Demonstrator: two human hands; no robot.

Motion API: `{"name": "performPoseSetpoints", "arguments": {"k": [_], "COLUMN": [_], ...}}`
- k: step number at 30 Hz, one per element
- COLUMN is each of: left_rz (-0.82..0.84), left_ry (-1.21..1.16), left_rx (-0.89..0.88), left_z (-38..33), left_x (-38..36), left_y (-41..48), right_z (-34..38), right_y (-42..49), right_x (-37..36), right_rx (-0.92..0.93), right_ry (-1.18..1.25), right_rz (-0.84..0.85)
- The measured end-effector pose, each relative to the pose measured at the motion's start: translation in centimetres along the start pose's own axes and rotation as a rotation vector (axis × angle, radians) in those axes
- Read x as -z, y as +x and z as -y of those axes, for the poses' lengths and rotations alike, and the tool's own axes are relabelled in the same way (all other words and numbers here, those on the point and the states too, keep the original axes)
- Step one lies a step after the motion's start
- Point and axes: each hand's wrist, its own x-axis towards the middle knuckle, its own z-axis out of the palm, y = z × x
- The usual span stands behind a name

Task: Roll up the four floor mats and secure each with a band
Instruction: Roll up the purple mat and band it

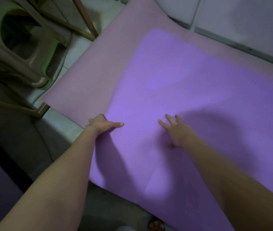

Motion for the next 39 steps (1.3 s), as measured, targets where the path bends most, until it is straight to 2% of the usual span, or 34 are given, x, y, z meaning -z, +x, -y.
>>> {"name": "performPoseSetpoints", "arguments": {"k": [3, 6, 7, 9, 13, 15, 19, 23, 27, 29, 33, 36, 39], "left_rz": [-0.03, -0.167, -0.2, -0.205, -0.098, -0.04, -0.019, -0.041, -0.291, -0.47, -0.665, -0.487, -0.083], "left_ry": [-0.144, -0.073, -0.04, 0.031, 0.165, 0.262, 0.439, 0.616, 0.813, 0.792, 0.755, 0.753, 0.844], "left_rx": [-0.139, -0.293, -0.357, -0.483, -0.759, -0.856, -1.027, -1.161, -1.27, -1.423, -1.594, -1.511, -1.3], "left_z": [-0.7, -2.1, -2.6, -4.2, -7.0, -8.2, -10.0, -11.7, -12.6, -12.6, -12.5, -11.4, -8.7], "left_x": [0.2, 0.1, 0.0, -0.4, -1.9, -2.6, -2.2, -1.1, 0.6, 2.0, 4.0, 2.2, -1.2], "left_y": [-1.9, -4.8, -6.0, -8.9, -15.6, -18.8, -24.5, -29.7, -33.1, -34.4, -37.6, -39.0, -39.9], "right_z": [-0.1, -0.2, -0.2, -0.3, -0.6, -1.4, -4.2, -7.5, -7.5, -7.2, -5.5, -4.9, -4.2], "right_y": [-0.7, -2.9, -4.1, -6.4, -10.4, -12.9, -18.8, -24.7, -31.5, -34.1, -38.1, -40.6, -42.8], "right_x": [0.2, 1.5, 2.3, 4.8, 10.0, 11.8, 15.0, 16.6, 16.5, 15.0, 12.8, 11.3, 9.1], "right_rx": [0.008, -0.026, -0.05, -0.062, 0.117, 0.199, 0.255, 0.159, -0.07, -0.179, -0.276, -0.289, -0.224], "right_ry": [0.044, 0.172, 0.187, 0.151, -0.073, -0.234, -0.522, -0.556, -0.442, -0.372, -0.278, -0.289, -0.32], "right_rz": [0.095, 0.097, 0.035, -0.191, -0.707, -0.801, -0.74, -0.608, -0.441, -0.427, -0.491, -0.429, -0.312]}}
